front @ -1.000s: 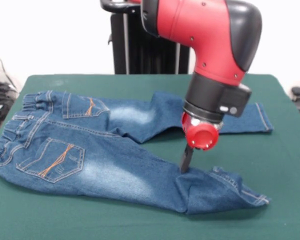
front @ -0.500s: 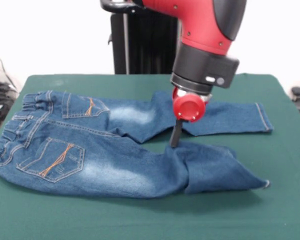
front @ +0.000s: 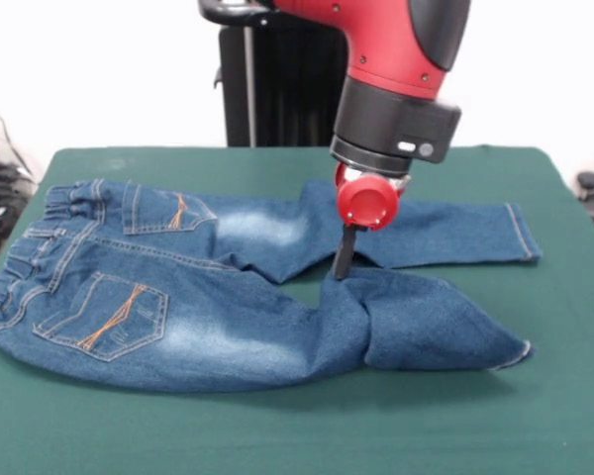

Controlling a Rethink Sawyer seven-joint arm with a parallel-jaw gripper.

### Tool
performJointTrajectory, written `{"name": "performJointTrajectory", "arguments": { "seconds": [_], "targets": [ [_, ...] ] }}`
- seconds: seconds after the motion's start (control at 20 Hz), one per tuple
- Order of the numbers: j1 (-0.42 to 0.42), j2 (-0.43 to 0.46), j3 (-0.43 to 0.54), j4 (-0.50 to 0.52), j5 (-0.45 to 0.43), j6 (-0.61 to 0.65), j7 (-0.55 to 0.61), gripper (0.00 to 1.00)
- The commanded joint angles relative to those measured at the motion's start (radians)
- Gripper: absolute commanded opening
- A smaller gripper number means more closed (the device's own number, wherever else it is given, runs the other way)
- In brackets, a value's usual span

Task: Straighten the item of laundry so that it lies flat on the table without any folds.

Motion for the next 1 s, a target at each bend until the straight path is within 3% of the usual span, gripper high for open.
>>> {"name": "performJointTrajectory", "arguments": {
  "seconds": [0.05, 0.25, 0.6, 1.0],
  "targets": [
    [-0.015, 0.027, 0.134, 0.110, -0.063, -0.049, 0.023, 0.00],
    [-0.038, 0.006, 0.137, 0.131, -0.096, -0.048, 0.008, 0.00],
    [-0.137, -0.047, 0.183, 0.210, -0.232, -0.073, -0.047, 0.00],
    [-0.166, -0.066, 0.197, 0.215, -0.303, -0.064, -0.024, 0.00]
  ]
}}
